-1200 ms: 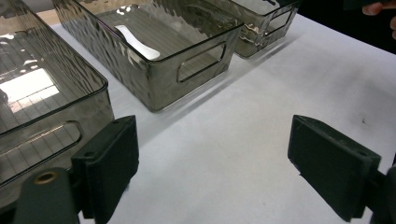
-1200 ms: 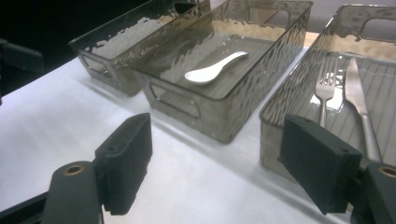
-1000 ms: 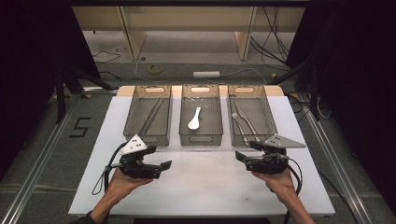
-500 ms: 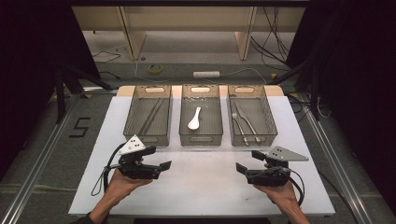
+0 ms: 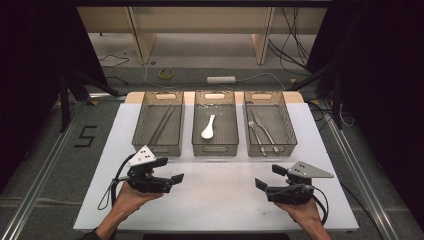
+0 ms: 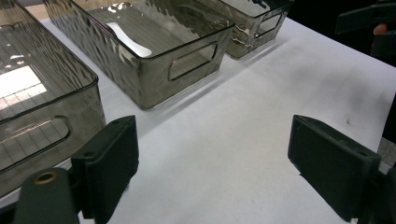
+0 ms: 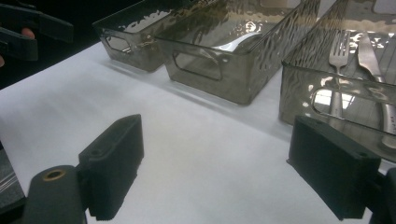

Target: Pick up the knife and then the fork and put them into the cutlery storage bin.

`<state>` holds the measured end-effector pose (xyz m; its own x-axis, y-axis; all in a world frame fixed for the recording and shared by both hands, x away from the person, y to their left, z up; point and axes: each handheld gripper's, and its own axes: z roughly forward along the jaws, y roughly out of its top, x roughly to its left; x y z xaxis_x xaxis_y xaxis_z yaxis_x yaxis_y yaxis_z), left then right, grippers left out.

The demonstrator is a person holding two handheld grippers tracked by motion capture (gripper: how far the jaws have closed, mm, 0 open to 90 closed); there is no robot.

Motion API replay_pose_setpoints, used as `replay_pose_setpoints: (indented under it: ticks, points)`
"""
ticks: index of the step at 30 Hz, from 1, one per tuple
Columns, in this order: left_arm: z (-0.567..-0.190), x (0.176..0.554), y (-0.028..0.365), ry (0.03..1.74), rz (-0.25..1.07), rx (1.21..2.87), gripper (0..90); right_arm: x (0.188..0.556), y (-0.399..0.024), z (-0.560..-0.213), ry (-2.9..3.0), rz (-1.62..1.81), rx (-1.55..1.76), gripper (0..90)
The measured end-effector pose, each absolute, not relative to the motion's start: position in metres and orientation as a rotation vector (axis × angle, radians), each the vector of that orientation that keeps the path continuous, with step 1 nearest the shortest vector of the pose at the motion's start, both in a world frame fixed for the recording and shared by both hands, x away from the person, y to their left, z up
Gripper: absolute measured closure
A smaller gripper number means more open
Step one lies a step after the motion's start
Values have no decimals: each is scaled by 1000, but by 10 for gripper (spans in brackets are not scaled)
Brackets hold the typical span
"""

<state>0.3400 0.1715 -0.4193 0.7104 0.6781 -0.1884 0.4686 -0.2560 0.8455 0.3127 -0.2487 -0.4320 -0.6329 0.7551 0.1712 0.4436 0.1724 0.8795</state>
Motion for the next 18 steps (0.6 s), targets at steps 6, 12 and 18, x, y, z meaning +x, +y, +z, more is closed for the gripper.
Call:
replay_pose_setpoints:
  ticks: [6,12,18]
  points:
    - [-419,340,171,886,262,1908,159,313,-248,-432,2149,1443,1140,188]
    - [-419,340,171,884,263,1911,159,313,-248,-432,2152,1441,1143,187]
    - [-420,340,171,884,259,1914,159,314,-248,-433,2154,1430,1143,186]
